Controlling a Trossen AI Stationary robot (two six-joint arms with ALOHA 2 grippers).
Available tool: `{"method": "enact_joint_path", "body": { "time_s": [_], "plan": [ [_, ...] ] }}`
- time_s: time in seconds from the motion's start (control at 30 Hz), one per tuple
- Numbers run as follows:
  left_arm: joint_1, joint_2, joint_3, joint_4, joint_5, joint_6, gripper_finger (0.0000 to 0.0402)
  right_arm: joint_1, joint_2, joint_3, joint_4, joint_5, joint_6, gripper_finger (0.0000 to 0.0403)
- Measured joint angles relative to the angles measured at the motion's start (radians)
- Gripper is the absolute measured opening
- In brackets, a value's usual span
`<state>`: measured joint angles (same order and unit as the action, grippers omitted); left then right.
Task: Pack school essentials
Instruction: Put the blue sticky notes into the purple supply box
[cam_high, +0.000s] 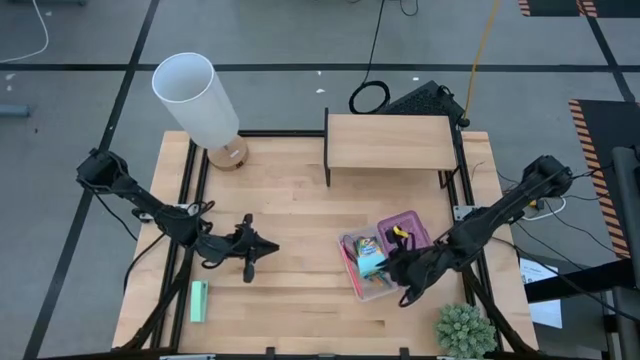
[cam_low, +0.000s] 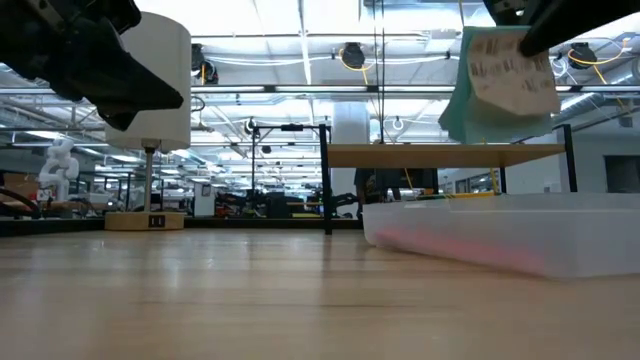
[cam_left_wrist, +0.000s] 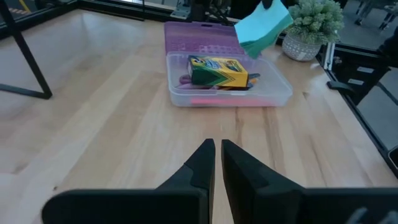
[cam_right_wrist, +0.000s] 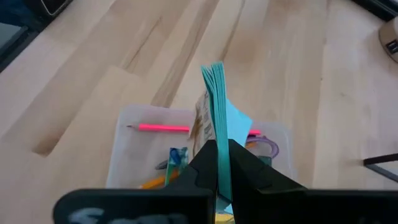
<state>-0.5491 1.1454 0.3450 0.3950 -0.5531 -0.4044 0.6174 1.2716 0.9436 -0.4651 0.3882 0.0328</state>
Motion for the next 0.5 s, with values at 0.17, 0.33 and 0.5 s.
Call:
{"method": "enact_joint_path", "body": {
  "time_s": [0.17,0.33,0.5],
  "plan": [
    [0.000,0.000,0.000,0.000,0.003,0.022,0.0031,0.000,0.049,0.000,0.034,0.002,-0.054,0.0011],
    [0.000,0.000,0.000,0.000,0.004,0.026,0.0031,-0.010,0.086,0.000,0.043,0.005,-0.145,0.0011],
    [-0.001,0.000,0.000,0.000,0.004,0.031,0.0031,-0.030,0.110,-0.002,0.049,0.073,-0.198,0.0011]
  ]
}}
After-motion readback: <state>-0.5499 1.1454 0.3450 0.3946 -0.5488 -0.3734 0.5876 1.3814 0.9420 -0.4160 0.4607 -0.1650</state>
